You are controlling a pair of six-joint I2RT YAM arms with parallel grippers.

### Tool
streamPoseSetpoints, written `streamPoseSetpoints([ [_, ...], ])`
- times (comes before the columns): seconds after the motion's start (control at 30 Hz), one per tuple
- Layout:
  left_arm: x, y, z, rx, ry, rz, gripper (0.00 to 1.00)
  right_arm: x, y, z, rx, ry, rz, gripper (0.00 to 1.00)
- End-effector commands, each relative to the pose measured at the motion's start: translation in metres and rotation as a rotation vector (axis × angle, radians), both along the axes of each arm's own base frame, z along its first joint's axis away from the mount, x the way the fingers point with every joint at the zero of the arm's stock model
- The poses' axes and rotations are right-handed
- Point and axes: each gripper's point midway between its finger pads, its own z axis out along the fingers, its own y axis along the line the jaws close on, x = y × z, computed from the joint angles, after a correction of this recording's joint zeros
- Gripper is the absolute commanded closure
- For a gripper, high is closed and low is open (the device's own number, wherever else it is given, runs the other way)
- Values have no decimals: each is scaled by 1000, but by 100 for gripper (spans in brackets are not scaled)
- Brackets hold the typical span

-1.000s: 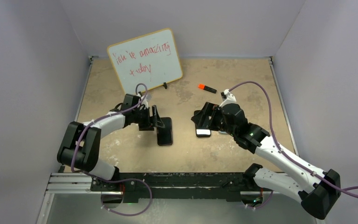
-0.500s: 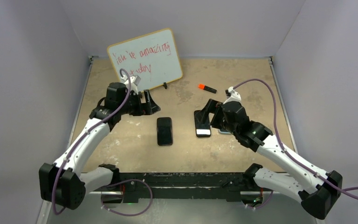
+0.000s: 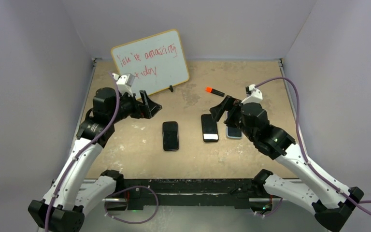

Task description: Put the phone into the phone case

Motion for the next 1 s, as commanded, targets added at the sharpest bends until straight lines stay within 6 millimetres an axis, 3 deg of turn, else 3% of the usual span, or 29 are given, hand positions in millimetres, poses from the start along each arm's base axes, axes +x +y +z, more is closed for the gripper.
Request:
streamPoseSetpoints([
  [0.0,-3,4,9,-11,-70,10,7,6,-38,-9,-59,40,-212,1],
  [0.23,-6,5,-16,30,-51,-18,7,1,-62,-46,-112,84,-327,1],
  [0.4,-8,6,-49,70,-10,-31,7,6,-67,-79,-154,133,-375,19],
  [0.43,-8,6,-54,76,-1,-37,7,7,-69,-89,-176,160,-387,25],
  [0.67,-14,16,-83,167,26,-43,6,22,-89,-142,-238,302,-455,98],
  [0.8,-14,16,-82,161,11,-47,5,31,-108,-168,-255,400,-496,100],
  [0.97,-13,14,-86,165,24,-57,5,40,-132,-181,-272,452,-564,100],
])
